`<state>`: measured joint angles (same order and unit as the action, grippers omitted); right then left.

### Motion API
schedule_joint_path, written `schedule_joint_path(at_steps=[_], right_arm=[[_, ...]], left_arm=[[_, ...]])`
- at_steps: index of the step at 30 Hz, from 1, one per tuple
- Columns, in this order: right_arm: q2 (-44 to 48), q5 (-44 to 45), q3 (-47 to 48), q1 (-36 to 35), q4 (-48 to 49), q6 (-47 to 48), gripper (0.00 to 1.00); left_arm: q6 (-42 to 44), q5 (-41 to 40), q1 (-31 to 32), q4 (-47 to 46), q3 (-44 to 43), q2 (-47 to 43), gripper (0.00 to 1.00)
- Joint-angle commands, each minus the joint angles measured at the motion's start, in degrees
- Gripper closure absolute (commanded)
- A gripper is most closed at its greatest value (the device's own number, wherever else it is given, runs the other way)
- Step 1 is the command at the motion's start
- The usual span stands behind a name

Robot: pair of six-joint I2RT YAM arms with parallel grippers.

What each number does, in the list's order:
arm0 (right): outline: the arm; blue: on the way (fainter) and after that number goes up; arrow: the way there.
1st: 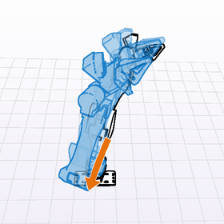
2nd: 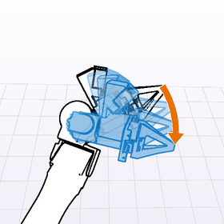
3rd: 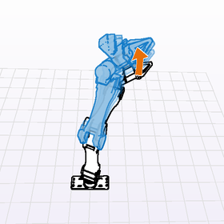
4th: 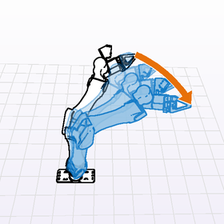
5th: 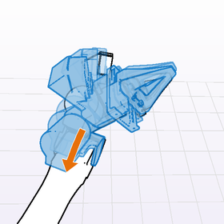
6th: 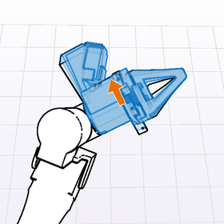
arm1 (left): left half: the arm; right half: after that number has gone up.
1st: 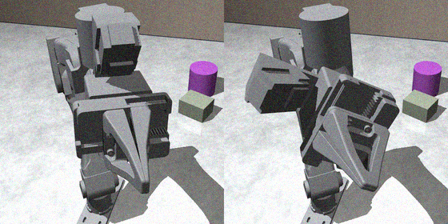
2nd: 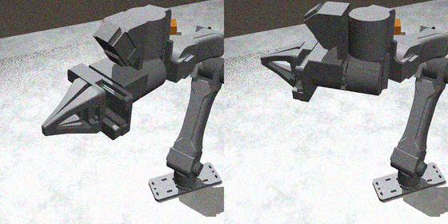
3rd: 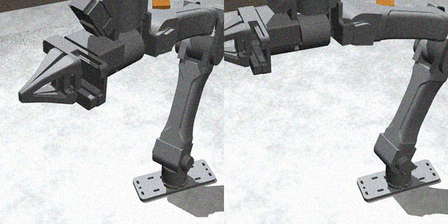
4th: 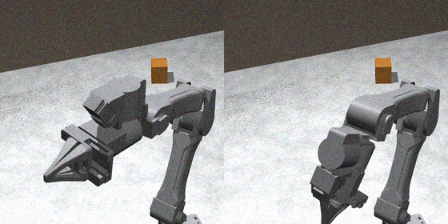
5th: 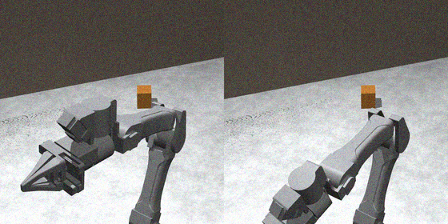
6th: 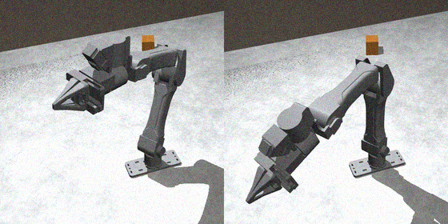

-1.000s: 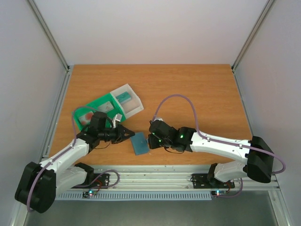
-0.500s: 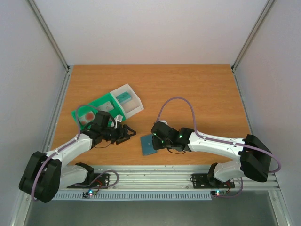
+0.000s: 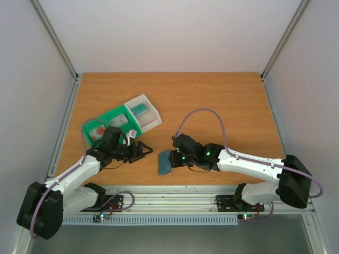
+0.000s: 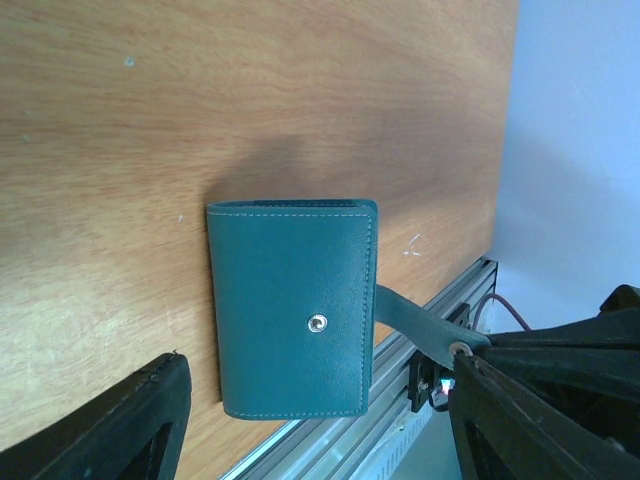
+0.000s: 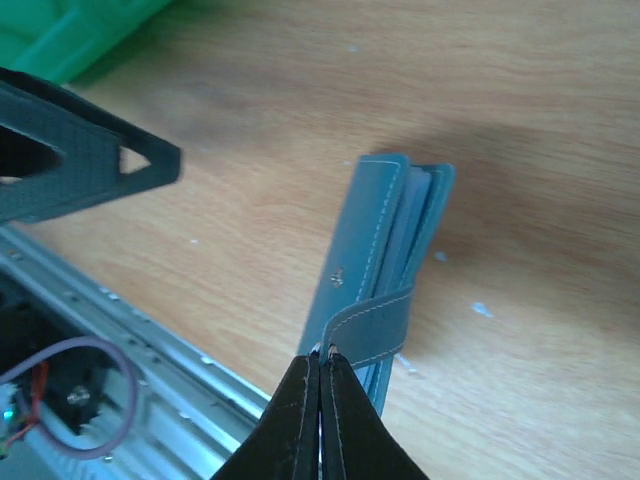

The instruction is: Take the credit cards out of the card holder

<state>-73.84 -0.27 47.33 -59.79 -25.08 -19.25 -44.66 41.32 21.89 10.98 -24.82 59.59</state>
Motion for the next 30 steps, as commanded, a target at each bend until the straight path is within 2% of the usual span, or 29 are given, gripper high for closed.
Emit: schedule_joint_path(at_steps=[1,6,9,14,18,24,30], right_arm=[[0.95,-6.46,0.0,0.2,7.28,-1.22,0.99],[0.35,-10.56,-2.04,0.2,14.73,-2.73,0.99],[-0.11,-11.12,-3.14,0.2,17.78,-2.97,0.99],[-1.35,-11.23,-2.68,0.46,18.71,-2.97,0.99],[-1.08,-10.37,-3.65,0.55,18.15,-2.99,0.99],[0.38,-9.38,-5.36,0.64,17.86,-3.03,0.99],[2.11,-5.24,-6.73,0.9,12.81,-1.84,0.99]], left_arm=[[0.3,1.18,0.26,-1.67,1.88,-1.06,0.29],[0.18,2.1,0.3,-2.54,2.86,-0.54,0.29],[0.23,2.02,0.24,-2.84,3.09,-0.37,0.34],[-0.04,1.75,0.26,-4.0,3.78,0.44,0.36],[-0.22,1.83,0.26,-4.77,4.52,2.1,0.51],[0.01,1.05,0.26,-5.01,4.81,3.43,0.52],[1.06,1.13,0.26,-3.87,3.91,4.58,0.68]])
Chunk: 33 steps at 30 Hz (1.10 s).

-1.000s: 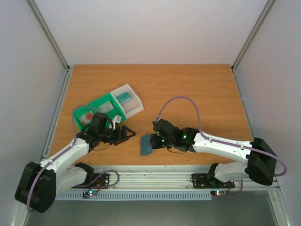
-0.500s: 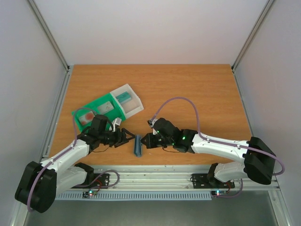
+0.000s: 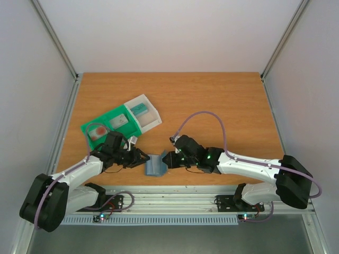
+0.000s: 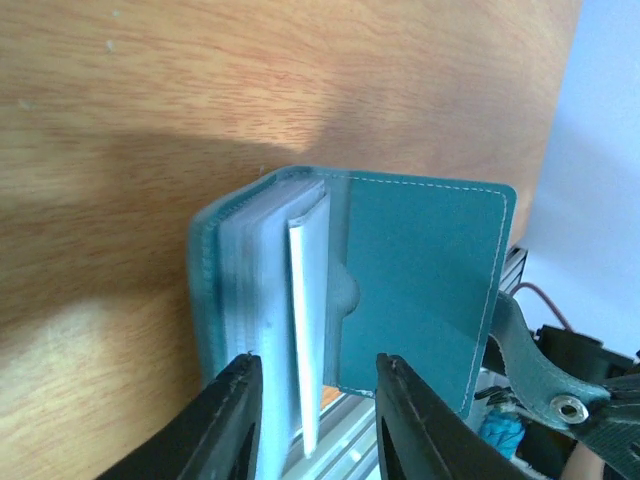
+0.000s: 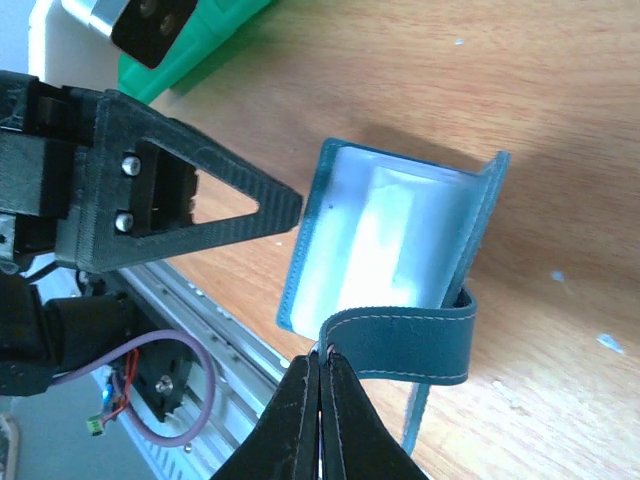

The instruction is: Take the credit cards out of the card holder

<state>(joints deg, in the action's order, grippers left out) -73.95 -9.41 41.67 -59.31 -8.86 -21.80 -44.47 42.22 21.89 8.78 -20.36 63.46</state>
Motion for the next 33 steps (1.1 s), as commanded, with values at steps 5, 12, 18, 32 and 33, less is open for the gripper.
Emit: schedule_joint_path(at_steps=[5,12,18,32,33], right_arm=[[4.74,8.23,-2.92,0.7,-8.07,1.64,0.99],[5.77,14.35,-4.75,1.33,-13.44,2.23,0.99],[4.75,15.19,-6.71,1.92,-13.1,1.38,0.99],[1.51,14.82,-7.11,2.52,-11.89,0.88,0.99],[1.29,15.09,-7.13,2.65,-12.19,0.48,0.99]], left_arm=[[0.23,-0.01,0.26,-1.66,-0.54,-0.07,0.77],[-0.36,-0.36,0.26,-1.62,-0.73,-0.53,0.68],[0.55,-1.7,0.26,-1.19,-0.65,0.91,0.5],[2.05,-2.18,0.26,-3.01,-0.74,6.08,0.47],[2.16,-2.4,0.26,-2.98,-0.66,6.31,0.47]])
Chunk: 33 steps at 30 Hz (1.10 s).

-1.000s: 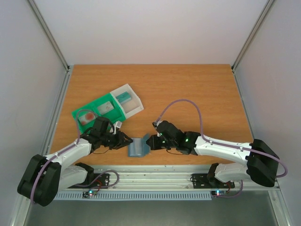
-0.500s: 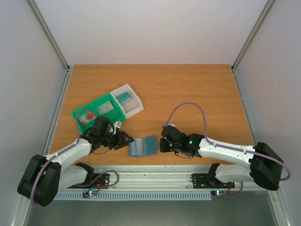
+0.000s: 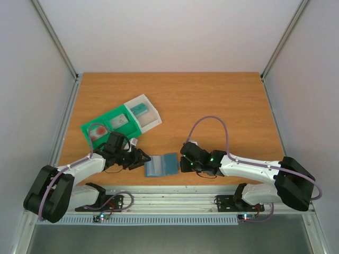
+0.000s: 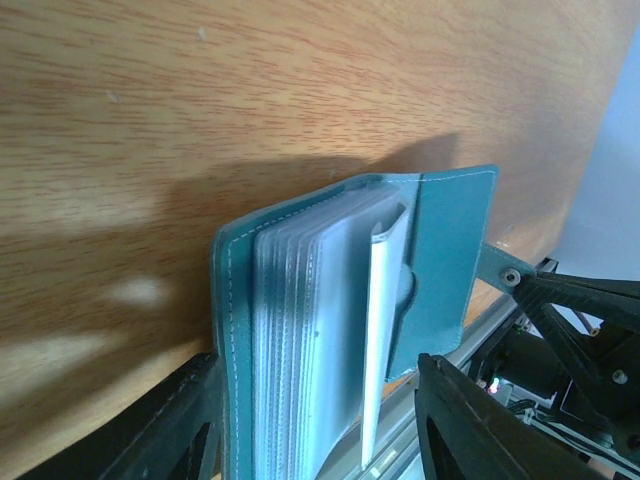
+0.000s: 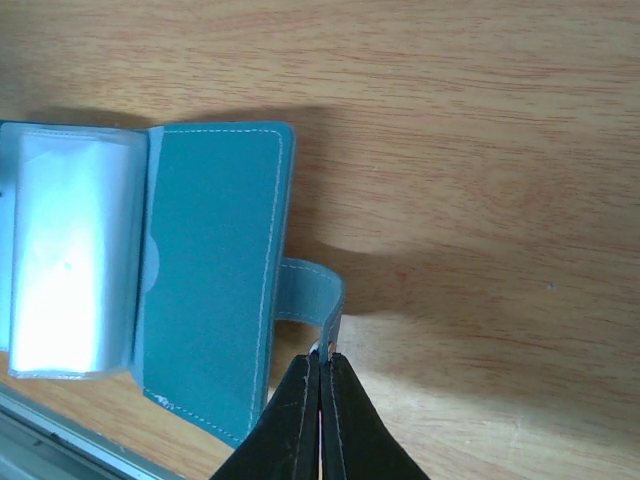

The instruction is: Take the credit cards out of the card holder

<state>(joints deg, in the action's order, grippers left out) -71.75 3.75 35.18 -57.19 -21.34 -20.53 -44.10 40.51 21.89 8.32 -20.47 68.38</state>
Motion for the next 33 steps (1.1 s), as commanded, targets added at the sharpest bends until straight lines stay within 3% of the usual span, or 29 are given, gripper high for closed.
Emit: schedule_joint_path(at_steps=[1,8,15,21,24,28,33], right_arm=[[-1.12,2.18,-0.64,0.58,-0.01,-1.08,0.99],[-1.89,1.97,-1.43,0.76,0.76,-1.7,0.99],[-1.58,1.32,-1.54,0.76,1.04,-1.54,0.99],[-1.64,0.49,-1.56,0.76,1.97,-1.57,0.99],[-1.32,-0.2,-1.01,0.76,1.55,-1.59,0.99],[0.24,-0.77,0.83,0.76,-1.76,-1.74,0.93],[1.74,-2.77,5.04,0.76,-7.17,-1.31,0.78]], left_arm=[[1.89,-0.89,0.27,-2.52,-0.42,1.56,0.47],[1.43,-0.87,0.26,-5.26,0.9,3.11,0.5],[-2.69,2.48,0.26,-12.95,2.89,2.48,0.68],[-6.02,4.34,0.26,-17.97,4.11,2.46,0.76],[-6.58,4.91,0.26,-18.82,4.27,2.84,0.84],[-7.35,5.28,0.26,-18.96,4.47,1.64,0.99],[-7.93,4.45,0.26,-16.83,4.05,-1.17,1.0]])
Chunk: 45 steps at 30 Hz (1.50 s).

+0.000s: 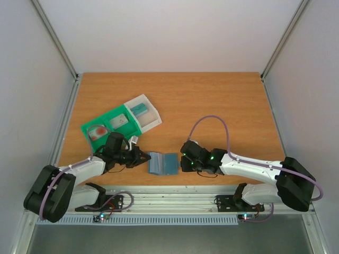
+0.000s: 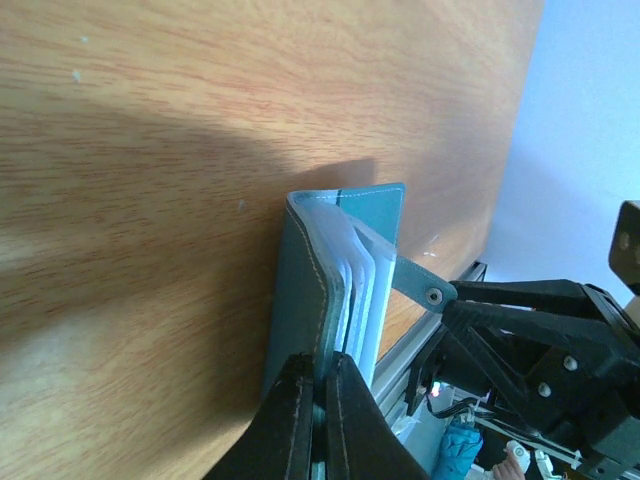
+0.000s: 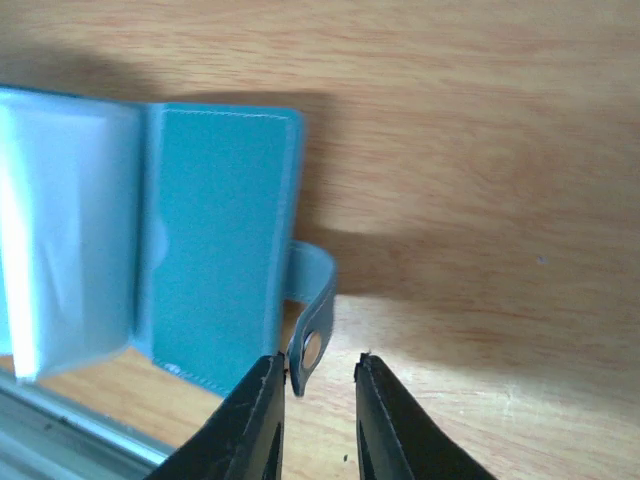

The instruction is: Take the credit cards out of the card holder

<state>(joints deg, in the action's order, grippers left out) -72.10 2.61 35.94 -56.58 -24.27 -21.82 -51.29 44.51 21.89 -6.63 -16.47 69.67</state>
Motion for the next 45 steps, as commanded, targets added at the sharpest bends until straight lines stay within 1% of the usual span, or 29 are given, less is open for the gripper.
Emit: schedule_joint_path(at_steps=[1,4,7,10,19,20,22,24,33,38,45], right_arm=[[2.42,-1.95,4.93,0.15,-4.75,-0.03,0.74],[3.5,-5.45,6.22,0.08,-4.62,-0.41,0.65],[4.03,-8.54,6.89,-0.22,-2.7,-1.07,0.6],[3.16,-10.45,7.94,-1.14,-0.68,-1.58,0.56],[-5.03,-13.04,12.54,-3.62,3.43,-1.9,0.5],[-6.12,-13.55,12.95,-3.67,3.85,-1.91,0.48],[-8.18,-14.42,13.58,-3.73,5.02,-1.97,0.39],[-10.25,-15.06,13.9,-3.73,6.22,-2.14,0.35],[-18.48,-17.51,17.8,-3.72,7.95,-1.57,0.34],[-21.53,-16.47,19.08,-3.72,7.39,-0.96,0.34],[-24.91,-17.23,19.47,-3.72,8.01,-1.11,0.35]], left_arm=[[-0.68,0.18,0.26,-1.34,-0.09,-2.92,1.0],[-0.41,-0.47,0.26,0.4,-0.31,-3.88,1.0],[-0.06,-1.04,0.26,1.82,-0.1,-4.83,1.0],[-0.13,-1.61,0.34,2.84,0.22,-6.07,1.0],[0.04,-2.15,0.69,4.92,0.3,-7.71,0.99],[0.05,-2.17,0.76,4.96,0.3,-7.73,1.0],[0.11,-2.15,0.85,5.07,0.35,-7.7,0.99],[0.34,-2.19,0.87,5.22,0.38,-7.6,0.99],[0.6,-2.32,0.96,5.06,0.74,-7.41,1.0],[0.41,-2.19,0.96,4.88,1.0,-7.69,1.0],[0.4,-1.85,0.96,4.88,1.18,-8.01,0.99]])
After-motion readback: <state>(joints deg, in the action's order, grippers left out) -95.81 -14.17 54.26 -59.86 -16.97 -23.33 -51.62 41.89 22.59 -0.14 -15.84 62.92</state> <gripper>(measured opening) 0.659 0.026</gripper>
